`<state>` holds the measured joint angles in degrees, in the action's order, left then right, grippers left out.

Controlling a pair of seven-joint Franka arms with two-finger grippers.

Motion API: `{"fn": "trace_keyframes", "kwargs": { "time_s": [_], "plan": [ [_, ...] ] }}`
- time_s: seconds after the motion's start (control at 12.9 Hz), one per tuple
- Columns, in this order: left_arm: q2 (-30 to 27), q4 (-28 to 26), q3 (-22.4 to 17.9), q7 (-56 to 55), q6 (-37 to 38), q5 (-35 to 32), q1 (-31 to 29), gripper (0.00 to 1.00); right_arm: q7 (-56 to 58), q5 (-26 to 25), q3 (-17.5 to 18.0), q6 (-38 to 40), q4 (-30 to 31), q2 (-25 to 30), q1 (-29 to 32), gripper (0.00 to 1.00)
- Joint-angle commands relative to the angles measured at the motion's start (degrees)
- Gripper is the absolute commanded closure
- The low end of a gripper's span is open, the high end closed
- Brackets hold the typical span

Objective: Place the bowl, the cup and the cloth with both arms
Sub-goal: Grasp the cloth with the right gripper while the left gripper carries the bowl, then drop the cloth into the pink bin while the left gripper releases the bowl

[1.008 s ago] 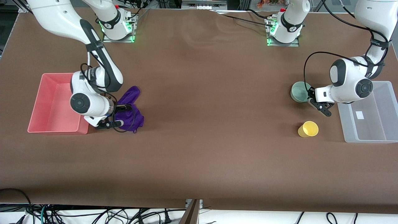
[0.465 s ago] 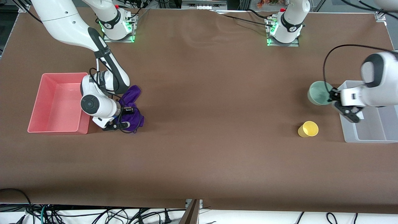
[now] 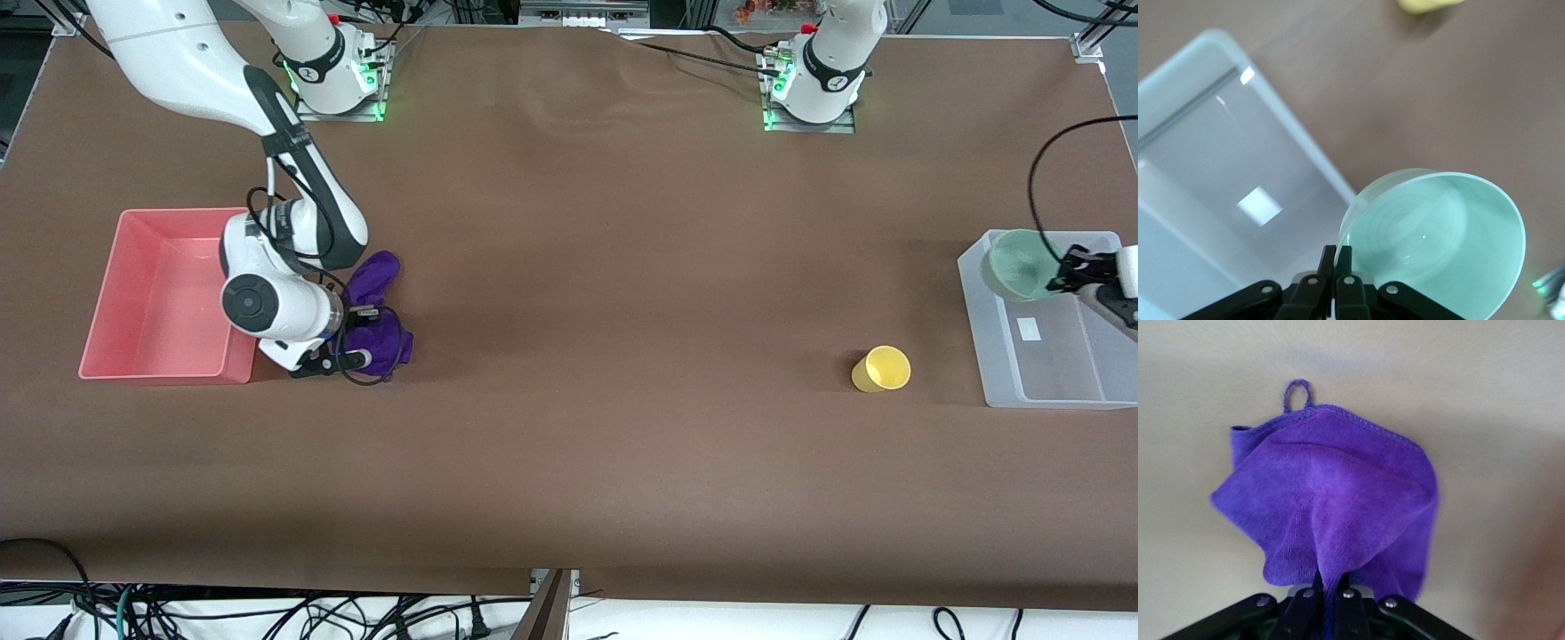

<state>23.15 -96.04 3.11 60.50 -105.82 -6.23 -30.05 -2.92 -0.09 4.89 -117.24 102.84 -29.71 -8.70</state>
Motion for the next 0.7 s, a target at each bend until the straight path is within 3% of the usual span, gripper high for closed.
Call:
{"fn": "trace_keyframes", "kwargs": {
  "time_s": [0.0, 0.16, 0.39, 0.47, 0.54, 0.62],
  "plan": [
    [11.7, 11.5, 0.8, 4.4, -0.2, -1.2, -2.8, 1.00, 3.4, 0.0, -0.5, 12.8, -7.4, 1.9, 0.7, 1.00],
    [16.7, 13.6, 0.8, 4.8, -1.4, -1.1, -5.2, 1.00, 8.3, 0.0, -2.4, 24.1, -13.4, 3.3, 1.9, 1.00],
    [19.6, 12.9, 0.8, 7.2, -8.5, -1.3, -7.0, 1.00, 21.6, 0.0, -9.7, 39.4, -21.3, 3.7, 2.3, 1.00],
    [19.8, 12.9, 0.8, 7.3, -8.6, -1.3, -7.0, 0.72, 25.4, -0.2, -12.5, 41.8, -22.9, 3.7, 2.4, 1.00],
    [19.7, 13.0, 0.8, 7.3, -8.4, -1.2, -7.0, 0.16, 29.1, -2.0, -14.8, 43.5, -23.7, 3.7, 2.4, 1.00],
    [19.3, 13.5, 0.8, 7.4, -7.8, -1.4, -6.9, 0.00, 32.7, -4.6, -16.0, 44.4, -24.0, 4.0, 2.4, 1.00]
  ]
}}
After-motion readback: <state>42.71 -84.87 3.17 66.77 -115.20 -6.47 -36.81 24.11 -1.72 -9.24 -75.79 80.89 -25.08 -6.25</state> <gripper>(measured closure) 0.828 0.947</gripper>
